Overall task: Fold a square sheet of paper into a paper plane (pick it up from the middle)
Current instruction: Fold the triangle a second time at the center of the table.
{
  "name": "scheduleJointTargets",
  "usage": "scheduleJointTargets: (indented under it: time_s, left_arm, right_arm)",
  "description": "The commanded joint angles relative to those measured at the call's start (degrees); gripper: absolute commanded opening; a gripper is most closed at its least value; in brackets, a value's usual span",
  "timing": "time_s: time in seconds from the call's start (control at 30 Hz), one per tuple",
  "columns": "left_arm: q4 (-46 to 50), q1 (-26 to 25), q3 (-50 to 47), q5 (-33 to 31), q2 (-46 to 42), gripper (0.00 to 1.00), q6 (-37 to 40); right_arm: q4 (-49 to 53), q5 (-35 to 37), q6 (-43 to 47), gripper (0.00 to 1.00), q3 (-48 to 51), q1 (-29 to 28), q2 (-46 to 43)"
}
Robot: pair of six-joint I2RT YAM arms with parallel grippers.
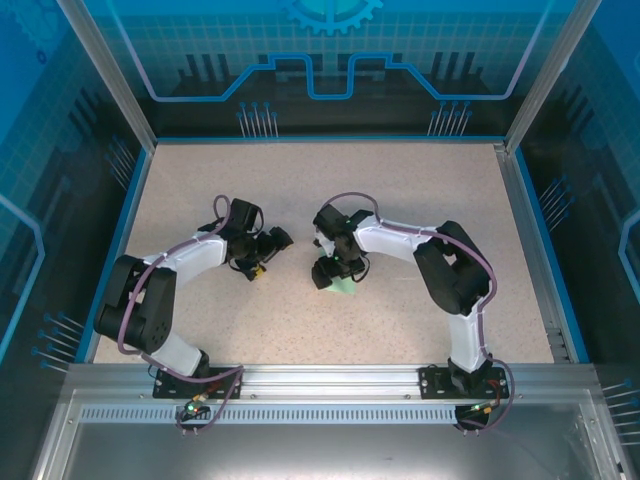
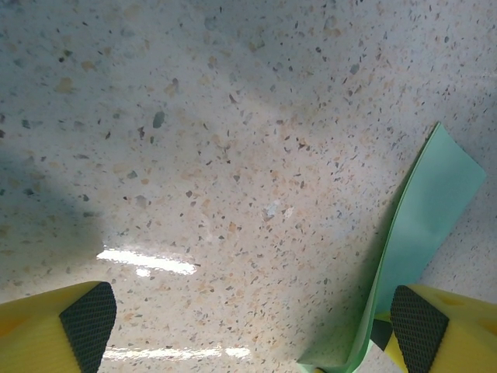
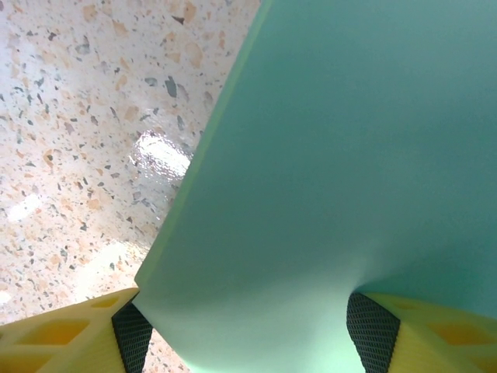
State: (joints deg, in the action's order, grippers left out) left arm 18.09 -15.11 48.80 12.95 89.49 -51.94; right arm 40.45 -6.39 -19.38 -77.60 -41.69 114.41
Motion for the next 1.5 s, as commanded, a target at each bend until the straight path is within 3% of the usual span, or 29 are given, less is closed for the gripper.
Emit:
scheduleJointTargets:
  time_s: [0.0,0.33,0.53,0.93,1.27,1.47]
  left_arm:
    - [0.38,0.44,-0.79,2.12,-1.07,0.95,1.72]
    - [-0.44,-0.08,-0.67,4.06,-1.2,0.95,2.57]
    - [-1.6,-1.07,-0.68,5.98,-1.4,0.94,2.4]
    - [-16.78,-8.82,0.81,14.62,4.08,0.76,-4.31]
    - [-24.15,-10.54,3.52,14.9,12.53,0.61,-11.14]
    - [-23.92,-11.34,4.9,13.89,15.34,0.49,-12.4]
  right_arm:
    - [-2.42,-5.31,1.49,0.73,3.64,1.08,3.74]
    - [-2.09,-4.48,2.92,0.74,3.62,2.27,4.5]
    - [-2.01,-3.35,2.29,0.66,3.67,2.75,4.45]
    - [-9.16,-16.51,3.18,0.63,8.38,7.89,0.25]
    - [-10.21,-16.81,4.0,0.62,8.82,8.38,-0.76]
    - [-10.05,-16.17,4.0,0.6,8.84,8.47,-0.72]
